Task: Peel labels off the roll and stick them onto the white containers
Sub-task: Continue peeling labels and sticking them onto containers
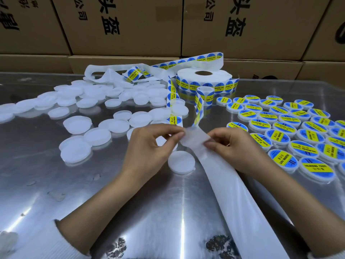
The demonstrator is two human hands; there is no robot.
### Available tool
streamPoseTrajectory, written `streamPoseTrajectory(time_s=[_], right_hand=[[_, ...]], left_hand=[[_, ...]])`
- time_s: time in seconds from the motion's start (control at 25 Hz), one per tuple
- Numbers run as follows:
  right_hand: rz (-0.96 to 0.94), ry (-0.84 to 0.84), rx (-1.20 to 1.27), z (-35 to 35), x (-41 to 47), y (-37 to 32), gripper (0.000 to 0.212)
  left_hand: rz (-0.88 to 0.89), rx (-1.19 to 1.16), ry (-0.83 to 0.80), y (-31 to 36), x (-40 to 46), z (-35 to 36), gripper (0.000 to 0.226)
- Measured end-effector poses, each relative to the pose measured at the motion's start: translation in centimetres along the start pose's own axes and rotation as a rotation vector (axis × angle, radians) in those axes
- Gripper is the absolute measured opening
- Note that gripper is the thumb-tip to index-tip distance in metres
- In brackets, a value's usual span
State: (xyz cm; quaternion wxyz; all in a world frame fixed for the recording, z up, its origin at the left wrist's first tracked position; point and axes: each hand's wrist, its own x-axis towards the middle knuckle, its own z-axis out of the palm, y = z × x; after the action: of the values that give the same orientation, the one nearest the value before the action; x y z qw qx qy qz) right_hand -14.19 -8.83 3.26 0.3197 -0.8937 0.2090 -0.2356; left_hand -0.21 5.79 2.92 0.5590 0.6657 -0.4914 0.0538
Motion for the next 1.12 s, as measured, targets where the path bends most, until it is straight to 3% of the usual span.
streamPoseTrajectory(time_s=[0.16,0.32,0.48,0.6,0.76,0.96,1.12], right_hand=[[0.156,0.012,-0.075,-0.8,-0.1,0.0,0.016],[0.134,0.213,0.222,-1.3,-0.1,-1.8,0.02],[0.073,-0.04,0.384,-1.7,-0.9,-4.2,0.047],[0.058,-0.221,0.424,-1.3,-1.2,-4.4,0.034],[0.106,-0.266,0.566,-1.5,-1.3,-4.3,0.016],[0.105,-0.031,0.581,-1.7,-0.8,-3.4,0.024],[0.095,0.137,0.665,-1.9,-0.5,-3.2,0.026]], left_hand=[[-0.03,-0.1,0.119,0.5,0.7,-0.9,0.014],[-0.032,-0.107,0.039,0.7,0.7,-0.8,0.032],[0.037,-0.067,-0.123,0.6,0.2,-0.3,0.052],[0.071,-0.054,-0.165,0.5,0.2,-0.3,0.06],[0.075,-0.038,-0.182,0.6,0.2,-0.4,0.064],[0.007,0.093,-0.244,0.1,0.6,-1.0,0.058],[-0.009,0.458,-0.647,-1.3,0.4,-1.4,0.074]])
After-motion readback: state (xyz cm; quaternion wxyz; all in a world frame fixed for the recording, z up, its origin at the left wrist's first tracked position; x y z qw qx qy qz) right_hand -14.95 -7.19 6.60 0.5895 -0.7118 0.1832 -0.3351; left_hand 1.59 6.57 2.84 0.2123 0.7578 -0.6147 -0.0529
